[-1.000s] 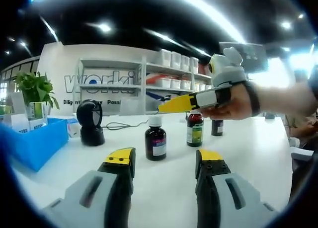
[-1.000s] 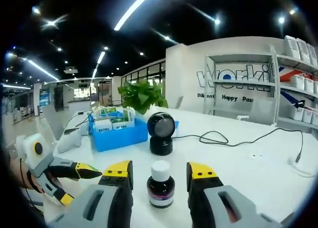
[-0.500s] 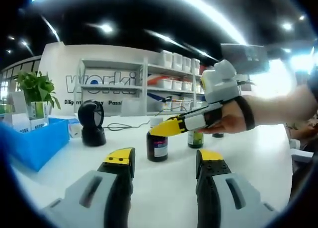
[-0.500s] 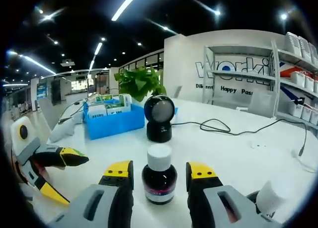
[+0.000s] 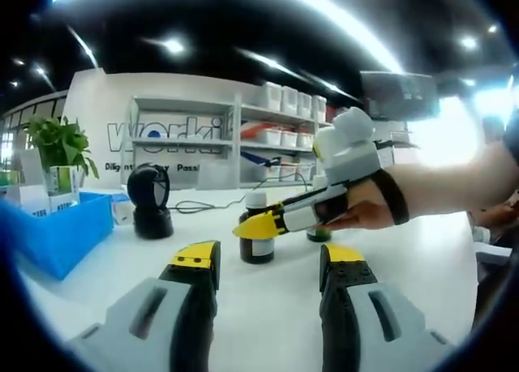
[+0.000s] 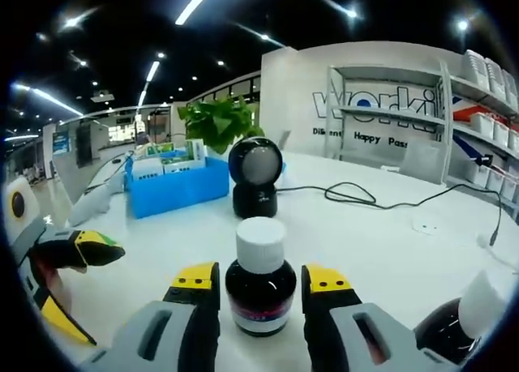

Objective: Rotate the medicine bottle to make it face forward pick up the medicine bottle inspect the drug traceability code place the medicine on the table

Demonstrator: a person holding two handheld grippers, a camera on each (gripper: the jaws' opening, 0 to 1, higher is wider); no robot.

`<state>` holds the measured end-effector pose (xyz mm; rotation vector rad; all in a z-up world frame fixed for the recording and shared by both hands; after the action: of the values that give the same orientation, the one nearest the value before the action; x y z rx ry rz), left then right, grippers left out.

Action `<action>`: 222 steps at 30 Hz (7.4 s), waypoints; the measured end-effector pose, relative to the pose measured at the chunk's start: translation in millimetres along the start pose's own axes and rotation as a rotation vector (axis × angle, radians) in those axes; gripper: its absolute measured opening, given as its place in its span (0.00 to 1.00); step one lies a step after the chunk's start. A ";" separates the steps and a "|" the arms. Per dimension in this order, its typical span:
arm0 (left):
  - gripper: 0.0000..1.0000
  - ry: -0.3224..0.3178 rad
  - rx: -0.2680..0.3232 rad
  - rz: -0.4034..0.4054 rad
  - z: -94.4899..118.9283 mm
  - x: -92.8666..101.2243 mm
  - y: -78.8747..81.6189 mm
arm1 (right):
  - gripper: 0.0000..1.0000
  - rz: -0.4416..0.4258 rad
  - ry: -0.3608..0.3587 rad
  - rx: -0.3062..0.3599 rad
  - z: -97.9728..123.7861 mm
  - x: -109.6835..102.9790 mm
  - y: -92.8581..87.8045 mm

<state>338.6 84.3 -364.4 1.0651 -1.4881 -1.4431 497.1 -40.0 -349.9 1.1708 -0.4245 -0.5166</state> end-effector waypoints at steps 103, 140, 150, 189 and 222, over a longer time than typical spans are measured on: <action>0.39 -0.003 0.009 0.025 -1.4 -1.5 -0.4 | 0.31 -0.091 -0.090 0.057 -88.9 42.7 117.6; 0.39 -0.008 0.007 0.025 -1.5 -0.8 -0.2 | 0.31 -0.107 -0.139 -0.022 -92.1 55.9 78.9; 0.39 -0.009 0.005 0.023 -1.8 -0.8 -0.5 | 0.31 -0.122 -0.205 -0.020 -72.2 57.9 73.0; 0.39 -0.008 -0.004 0.010 -2.2 -0.6 -1.1 | 0.31 -0.079 -0.084 -0.021 -71.6 39.3 52.8; 0.39 -0.011 0.001 0.017 -2.2 -0.6 -1.1 | 0.31 -0.112 -0.102 0.082 -104.9 33.3 88.0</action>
<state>340.9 84.1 -365.4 1.0438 -1.5022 -1.4385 597.6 45.7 -300.6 1.2553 -0.4729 -0.6631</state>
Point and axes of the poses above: the point that each gripper's makers call its tool centre point, and the gripper's own axes: z roughly backward along the fingers, x roughly to its right, y roughly out of its top, the point moved 10 cm from there along z, roughly backward along the fingers, and after that the axes turned 1 degree about -x, right-handed, at the moved point
